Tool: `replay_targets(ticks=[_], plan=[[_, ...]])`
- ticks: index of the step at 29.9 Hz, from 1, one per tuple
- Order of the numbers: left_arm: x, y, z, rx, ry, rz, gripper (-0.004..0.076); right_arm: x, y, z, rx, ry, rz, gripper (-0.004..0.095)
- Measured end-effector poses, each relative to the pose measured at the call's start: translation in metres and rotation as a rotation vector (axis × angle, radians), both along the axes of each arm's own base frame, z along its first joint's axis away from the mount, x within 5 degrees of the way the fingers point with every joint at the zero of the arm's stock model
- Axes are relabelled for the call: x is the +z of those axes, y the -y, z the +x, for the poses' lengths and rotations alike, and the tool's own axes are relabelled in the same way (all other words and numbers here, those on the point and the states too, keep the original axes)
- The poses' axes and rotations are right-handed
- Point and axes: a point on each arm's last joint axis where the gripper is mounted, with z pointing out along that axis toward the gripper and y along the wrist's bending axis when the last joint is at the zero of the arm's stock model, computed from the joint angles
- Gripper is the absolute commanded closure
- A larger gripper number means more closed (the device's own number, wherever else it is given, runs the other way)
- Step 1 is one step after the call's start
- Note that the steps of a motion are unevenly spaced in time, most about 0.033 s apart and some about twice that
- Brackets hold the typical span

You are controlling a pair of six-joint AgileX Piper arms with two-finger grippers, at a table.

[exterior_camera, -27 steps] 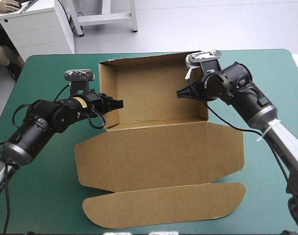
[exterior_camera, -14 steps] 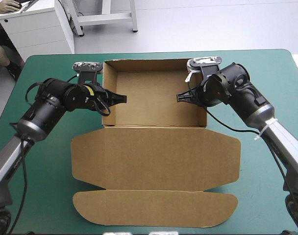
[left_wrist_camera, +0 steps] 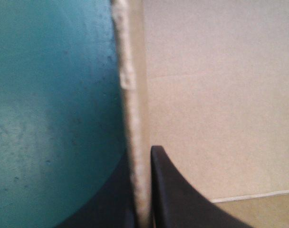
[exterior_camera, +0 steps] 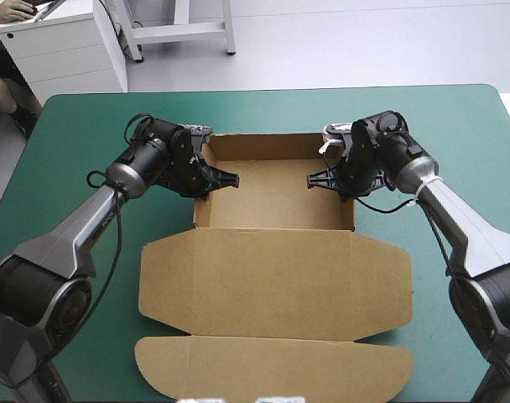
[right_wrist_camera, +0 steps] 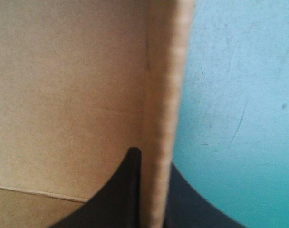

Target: Fold the box

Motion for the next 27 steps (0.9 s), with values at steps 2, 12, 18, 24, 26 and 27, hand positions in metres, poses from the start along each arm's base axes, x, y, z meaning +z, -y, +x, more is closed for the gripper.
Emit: replay_targets(ticks=[2, 12, 18, 24, 26, 27], plan=[[-0.01, 0.003, 0.003, 0.002, -0.026, 0.001, 0.0734, -0.009, 0.002, 0.005, 0.005, -0.03, -0.007, 0.0911], [-0.028, 0.008, 0.012, 0.003, -0.061, 0.01, 0.0717, -0.036, 0.001, 0.016, 0.017, -0.093, -0.033, 0.0889], [-0.032, 0.009, 0.014, -0.066, -0.053, 0.029, 0.047, -0.037, 0.001, 0.016, 0.032, -0.098, -0.035, 0.0483], [-0.038, 0.01, 0.015, -0.085, -0.068, 0.038, 0.024, -0.039, -0.001, 0.015, 0.039, -0.119, -0.025, 0.0057], [-0.038, 0.01, 0.015, -0.085, -0.068, 0.038, 0.0241, -0.039, -0.001, 0.015, 0.04, -0.118, -0.026, 0.0049], [-0.038, 0.01, 0.015, -0.085, -0.068, 0.038, 0.0241, -0.039, -0.001, 0.015, 0.04, -0.118, -0.026, 0.0049]])
